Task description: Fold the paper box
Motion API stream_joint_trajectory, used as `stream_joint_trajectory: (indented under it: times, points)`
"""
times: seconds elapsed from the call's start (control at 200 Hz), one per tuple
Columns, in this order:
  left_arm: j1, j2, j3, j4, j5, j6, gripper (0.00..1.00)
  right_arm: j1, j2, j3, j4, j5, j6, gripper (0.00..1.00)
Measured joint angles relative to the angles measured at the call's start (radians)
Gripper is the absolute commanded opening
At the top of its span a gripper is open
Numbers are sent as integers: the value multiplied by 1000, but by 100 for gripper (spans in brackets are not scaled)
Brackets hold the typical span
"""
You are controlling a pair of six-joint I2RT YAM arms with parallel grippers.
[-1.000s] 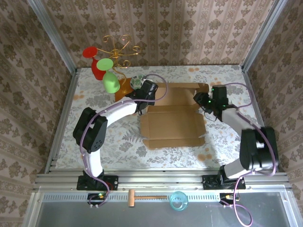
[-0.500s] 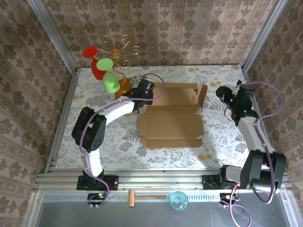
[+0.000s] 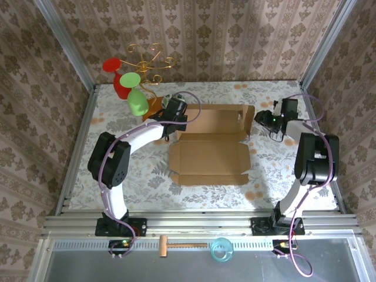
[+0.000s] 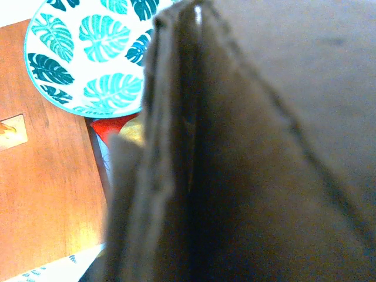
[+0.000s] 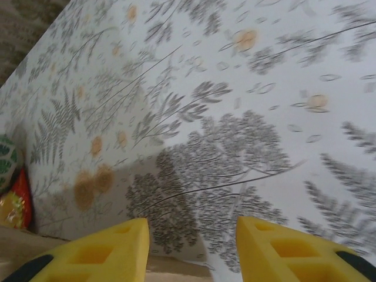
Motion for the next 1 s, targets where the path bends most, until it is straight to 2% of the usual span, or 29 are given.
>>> stream_joint_trajectory:
  times: [0.13,0.36,1.0]
  points:
    - [0,0,0,-5,-4,0,0,21,-1,-14,27,-50,-18,40]
    - [4,6,8,-11,-2,16,0,21,-82,-153,116,-139,-56,40]
    - [33,43,20,58,95,177,0,82,-157,-164,79,-162,-222,43]
